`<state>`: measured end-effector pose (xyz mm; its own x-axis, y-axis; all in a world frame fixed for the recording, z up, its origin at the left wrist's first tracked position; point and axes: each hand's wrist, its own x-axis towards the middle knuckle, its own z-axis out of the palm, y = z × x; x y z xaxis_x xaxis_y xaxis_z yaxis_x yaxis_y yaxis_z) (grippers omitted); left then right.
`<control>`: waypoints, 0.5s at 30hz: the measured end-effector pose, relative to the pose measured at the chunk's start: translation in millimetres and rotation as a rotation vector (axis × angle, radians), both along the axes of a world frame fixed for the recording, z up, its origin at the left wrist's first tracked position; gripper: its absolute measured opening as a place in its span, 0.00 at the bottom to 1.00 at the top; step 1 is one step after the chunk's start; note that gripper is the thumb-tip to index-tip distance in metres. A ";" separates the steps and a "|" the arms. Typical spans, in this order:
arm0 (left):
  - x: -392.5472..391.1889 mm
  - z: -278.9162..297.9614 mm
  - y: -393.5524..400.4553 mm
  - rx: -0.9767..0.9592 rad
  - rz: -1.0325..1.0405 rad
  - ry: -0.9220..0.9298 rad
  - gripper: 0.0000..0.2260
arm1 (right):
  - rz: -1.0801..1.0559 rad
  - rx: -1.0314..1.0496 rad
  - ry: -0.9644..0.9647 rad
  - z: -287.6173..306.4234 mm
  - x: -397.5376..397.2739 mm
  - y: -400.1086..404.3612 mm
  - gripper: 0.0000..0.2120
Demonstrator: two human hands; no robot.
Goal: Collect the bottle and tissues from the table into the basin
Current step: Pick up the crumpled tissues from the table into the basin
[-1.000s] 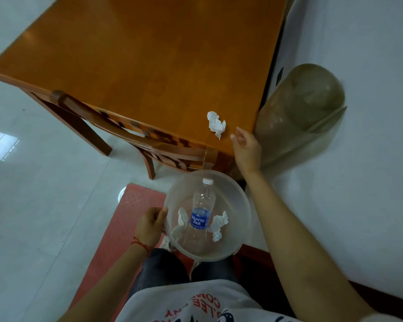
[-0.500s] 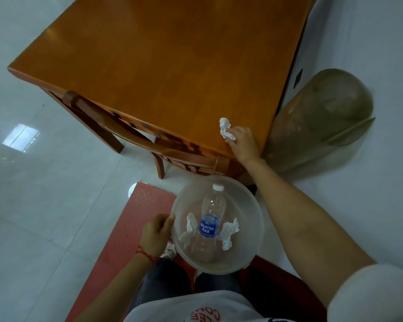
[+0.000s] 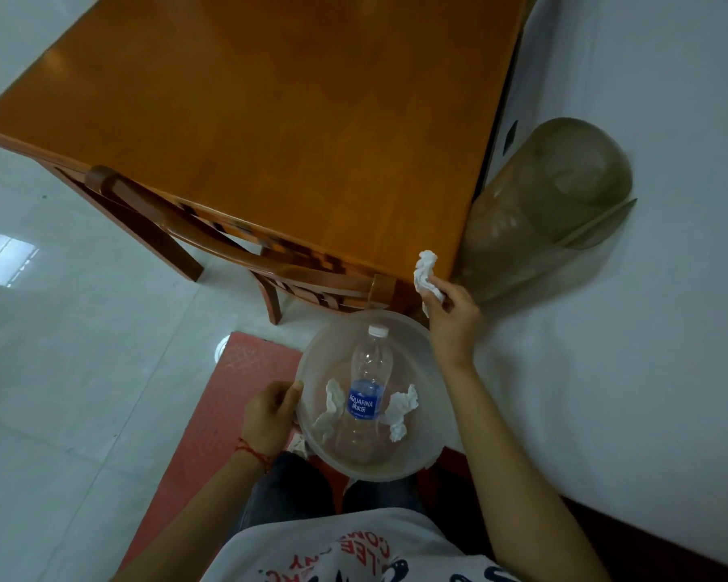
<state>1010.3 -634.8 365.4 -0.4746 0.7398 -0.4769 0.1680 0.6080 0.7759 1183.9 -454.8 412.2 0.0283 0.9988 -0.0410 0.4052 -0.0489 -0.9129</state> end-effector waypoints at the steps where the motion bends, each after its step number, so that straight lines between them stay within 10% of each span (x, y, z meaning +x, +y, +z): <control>1: -0.4 -0.7 0.3 -0.003 -0.003 -0.006 0.11 | -0.018 -0.013 0.010 2.4 4.3 -13.2 0.12; 15: -0.8 4.6 1.3 -0.006 -0.043 -0.010 0.12 | 0.250 -0.051 -0.290 -18.3 50.9 -113.5 0.19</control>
<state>1009.6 -633.4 370.0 -0.4372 0.7567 -0.4860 0.1865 0.6050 0.7741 1234.8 -568.3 394.0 -0.1981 0.9732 -0.1167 0.6514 0.0417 -0.7576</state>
